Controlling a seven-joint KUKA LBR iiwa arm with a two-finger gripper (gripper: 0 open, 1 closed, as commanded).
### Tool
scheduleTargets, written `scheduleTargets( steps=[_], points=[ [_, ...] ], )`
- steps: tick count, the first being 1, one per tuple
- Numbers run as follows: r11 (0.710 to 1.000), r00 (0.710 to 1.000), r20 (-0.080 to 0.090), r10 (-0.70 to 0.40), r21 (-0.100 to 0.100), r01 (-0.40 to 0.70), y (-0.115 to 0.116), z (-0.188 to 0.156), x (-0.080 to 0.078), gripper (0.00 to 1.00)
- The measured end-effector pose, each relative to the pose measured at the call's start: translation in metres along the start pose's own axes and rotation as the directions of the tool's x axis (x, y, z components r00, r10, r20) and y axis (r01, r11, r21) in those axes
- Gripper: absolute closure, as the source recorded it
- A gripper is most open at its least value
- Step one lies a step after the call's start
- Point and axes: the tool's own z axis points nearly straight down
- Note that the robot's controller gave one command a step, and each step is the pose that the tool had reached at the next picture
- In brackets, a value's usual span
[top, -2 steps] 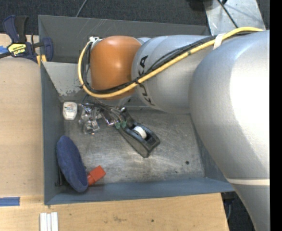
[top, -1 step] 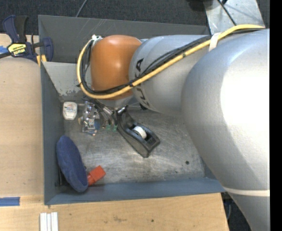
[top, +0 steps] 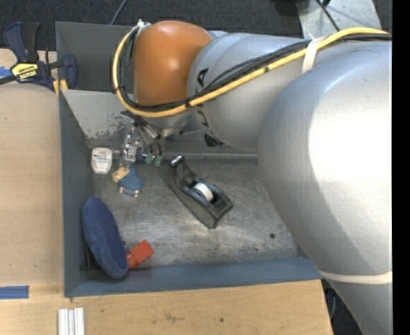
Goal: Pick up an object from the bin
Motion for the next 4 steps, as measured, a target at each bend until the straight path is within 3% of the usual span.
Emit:
scheduleTargets(
  steps=[1, 2, 3, 4],
  points=[
    [0.913, 0.913, -0.008, -0.408, 0.000, 0.408, -0.060, 0.006, 0.076, 1.00],
    [0.914, 0.914, -0.006, -0.407, 0.000, 0.407, -0.059, 0.005, 0.076, 0.00],
    [0.925, 0.925, 0.001, -0.379, 0.000, 0.379, -0.040, 0.024, 0.015, 0.00],
    [0.861, 0.861, -0.001, -0.509, 0.000, 0.509, -0.026, 0.068, 0.020, 0.00]
  ],
)
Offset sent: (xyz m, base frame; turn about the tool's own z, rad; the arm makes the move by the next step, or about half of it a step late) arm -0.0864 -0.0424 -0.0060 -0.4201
